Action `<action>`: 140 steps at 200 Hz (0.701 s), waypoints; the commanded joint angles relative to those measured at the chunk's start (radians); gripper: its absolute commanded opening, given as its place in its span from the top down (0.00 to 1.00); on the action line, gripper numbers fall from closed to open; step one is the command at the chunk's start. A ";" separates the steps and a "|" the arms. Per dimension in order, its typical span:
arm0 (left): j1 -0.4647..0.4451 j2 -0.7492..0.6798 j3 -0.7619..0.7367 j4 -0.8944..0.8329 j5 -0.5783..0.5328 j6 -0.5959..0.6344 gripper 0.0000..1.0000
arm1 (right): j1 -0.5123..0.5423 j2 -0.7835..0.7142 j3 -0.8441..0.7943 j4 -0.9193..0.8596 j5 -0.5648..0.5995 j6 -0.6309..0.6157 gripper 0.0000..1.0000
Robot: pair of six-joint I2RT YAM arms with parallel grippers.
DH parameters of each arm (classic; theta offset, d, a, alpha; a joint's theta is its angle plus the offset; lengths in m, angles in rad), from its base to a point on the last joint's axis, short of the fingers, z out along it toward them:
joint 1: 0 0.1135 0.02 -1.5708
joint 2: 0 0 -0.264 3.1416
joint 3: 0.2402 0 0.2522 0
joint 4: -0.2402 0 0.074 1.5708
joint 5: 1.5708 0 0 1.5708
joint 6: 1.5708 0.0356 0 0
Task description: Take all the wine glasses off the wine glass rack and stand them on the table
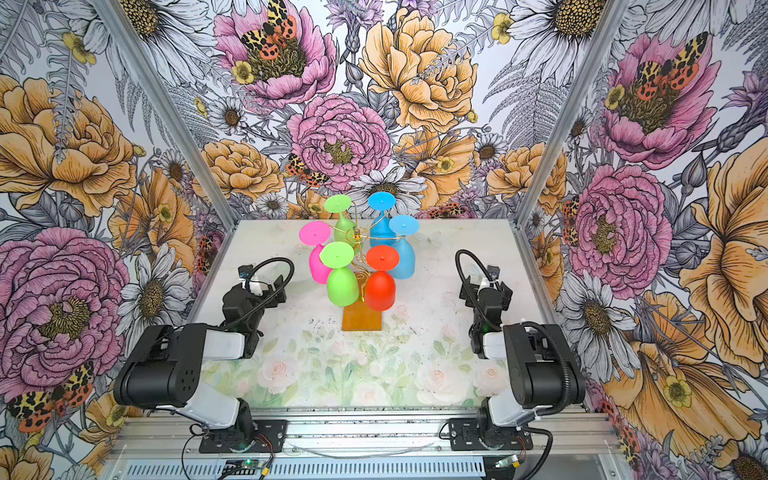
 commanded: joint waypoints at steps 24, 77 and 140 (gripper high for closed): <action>0.023 0.000 0.013 0.030 0.047 -0.009 0.01 | 0.006 0.002 0.016 0.010 -0.012 -0.013 0.00; 0.024 0.000 0.013 0.030 0.048 -0.009 0.01 | 0.005 0.002 0.016 0.010 -0.012 -0.014 0.00; 0.024 0.000 0.012 0.030 0.047 -0.009 0.01 | 0.005 0.001 0.018 0.009 -0.012 -0.013 0.01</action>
